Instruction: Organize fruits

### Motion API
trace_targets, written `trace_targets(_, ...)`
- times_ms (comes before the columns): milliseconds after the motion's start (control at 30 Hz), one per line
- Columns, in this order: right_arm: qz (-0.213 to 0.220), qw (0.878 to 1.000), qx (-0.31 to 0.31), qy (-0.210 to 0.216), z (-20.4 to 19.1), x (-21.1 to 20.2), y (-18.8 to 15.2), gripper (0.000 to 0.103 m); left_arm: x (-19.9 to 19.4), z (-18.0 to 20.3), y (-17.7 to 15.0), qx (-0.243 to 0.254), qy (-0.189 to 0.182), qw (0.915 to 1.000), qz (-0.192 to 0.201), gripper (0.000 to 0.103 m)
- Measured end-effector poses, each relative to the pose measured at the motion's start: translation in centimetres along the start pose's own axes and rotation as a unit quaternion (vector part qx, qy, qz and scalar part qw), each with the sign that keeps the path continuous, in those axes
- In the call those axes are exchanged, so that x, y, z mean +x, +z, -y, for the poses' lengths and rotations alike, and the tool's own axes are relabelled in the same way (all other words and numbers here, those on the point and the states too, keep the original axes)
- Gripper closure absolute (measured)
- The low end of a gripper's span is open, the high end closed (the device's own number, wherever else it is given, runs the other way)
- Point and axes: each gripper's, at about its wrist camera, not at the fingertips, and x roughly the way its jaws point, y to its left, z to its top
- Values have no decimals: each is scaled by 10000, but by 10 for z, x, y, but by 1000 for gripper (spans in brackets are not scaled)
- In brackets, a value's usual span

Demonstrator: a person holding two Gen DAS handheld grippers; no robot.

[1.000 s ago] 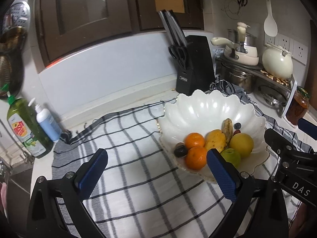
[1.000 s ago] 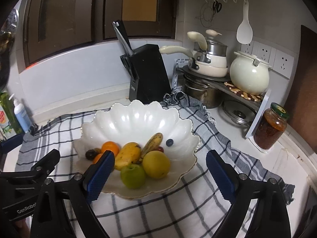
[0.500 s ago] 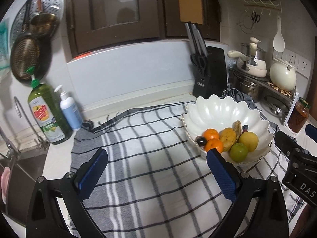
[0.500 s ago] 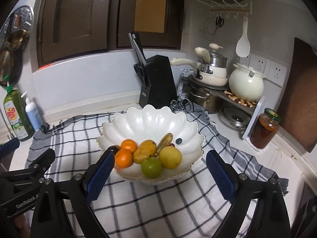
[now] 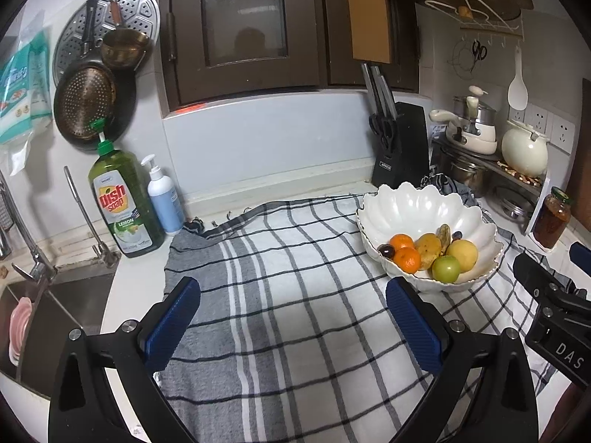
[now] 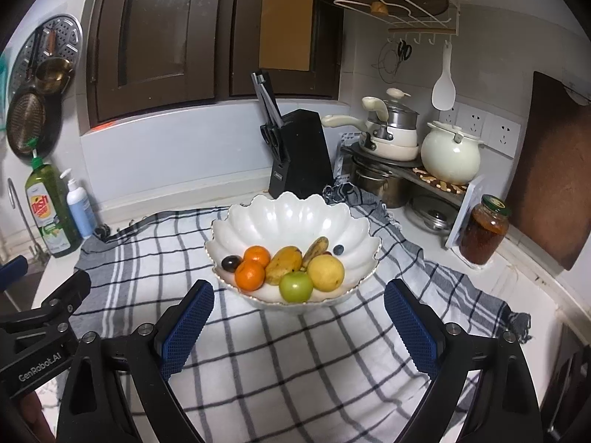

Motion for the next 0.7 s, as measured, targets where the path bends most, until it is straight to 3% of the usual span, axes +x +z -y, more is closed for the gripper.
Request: trace_targets(700,127,9999,73,-29,5,-31,-11,9,-36,-2,-13,-34,23,9998,174,1)
